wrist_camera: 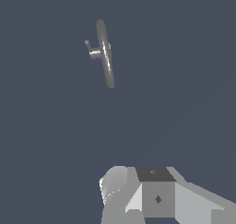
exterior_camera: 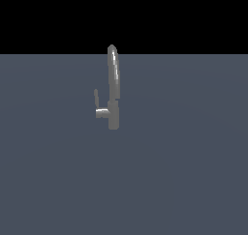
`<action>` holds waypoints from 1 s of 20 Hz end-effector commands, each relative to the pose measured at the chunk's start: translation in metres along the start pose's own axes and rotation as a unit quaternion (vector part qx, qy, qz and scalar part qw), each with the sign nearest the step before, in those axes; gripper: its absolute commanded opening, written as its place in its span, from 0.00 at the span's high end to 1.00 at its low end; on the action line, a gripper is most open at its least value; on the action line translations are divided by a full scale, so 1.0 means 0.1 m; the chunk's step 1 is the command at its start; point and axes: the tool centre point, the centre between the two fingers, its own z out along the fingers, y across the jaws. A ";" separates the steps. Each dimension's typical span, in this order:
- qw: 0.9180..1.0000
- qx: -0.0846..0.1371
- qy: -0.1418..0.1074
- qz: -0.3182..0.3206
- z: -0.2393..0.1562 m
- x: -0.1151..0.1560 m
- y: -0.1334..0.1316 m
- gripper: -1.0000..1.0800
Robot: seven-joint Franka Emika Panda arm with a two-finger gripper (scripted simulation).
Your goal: Turn on the faucet by rotating a designated handle.
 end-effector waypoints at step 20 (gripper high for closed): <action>0.999 0.007 0.038 0.015 -0.24 0.03 0.07 1.00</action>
